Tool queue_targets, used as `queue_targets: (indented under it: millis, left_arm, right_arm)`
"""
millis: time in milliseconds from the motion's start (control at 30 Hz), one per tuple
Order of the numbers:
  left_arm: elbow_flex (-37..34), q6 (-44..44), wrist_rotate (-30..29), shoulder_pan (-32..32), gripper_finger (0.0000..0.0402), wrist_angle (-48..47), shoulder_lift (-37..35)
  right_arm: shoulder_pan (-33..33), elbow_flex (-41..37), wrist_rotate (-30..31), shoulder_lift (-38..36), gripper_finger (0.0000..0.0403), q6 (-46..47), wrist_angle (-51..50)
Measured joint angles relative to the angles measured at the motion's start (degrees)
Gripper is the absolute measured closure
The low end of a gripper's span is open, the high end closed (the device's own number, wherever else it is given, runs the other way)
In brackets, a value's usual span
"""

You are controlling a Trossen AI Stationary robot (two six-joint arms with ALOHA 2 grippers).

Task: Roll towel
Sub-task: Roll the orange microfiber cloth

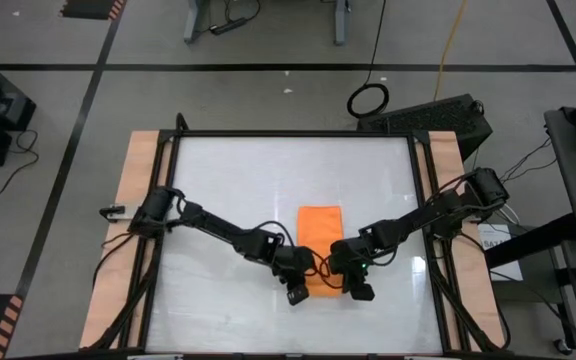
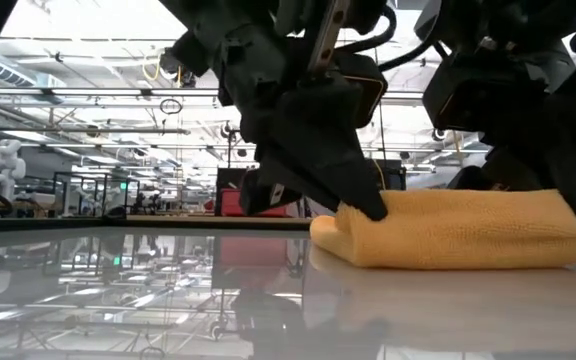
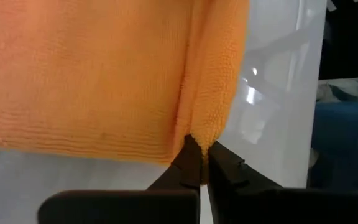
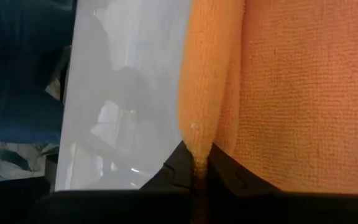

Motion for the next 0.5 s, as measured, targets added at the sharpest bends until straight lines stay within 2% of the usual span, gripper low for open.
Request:
queue_targets:
  millis: [267, 500]
  left_arm:
    - [0.1, 0.4, 1.1, 1.7, 0.039, -1.7, 0.6]
    - [0.2, 1.6, 2.6, 1.9, 0.0389, -2.3, 2.4]
  right_arm:
    - [0.0, 0.0, 0.5, 0.0, 0.0381, -0.6, 0.1]
    - [0.1, 0.0, 0.3, 0.0, 0.0325, -1.6, -0.6]
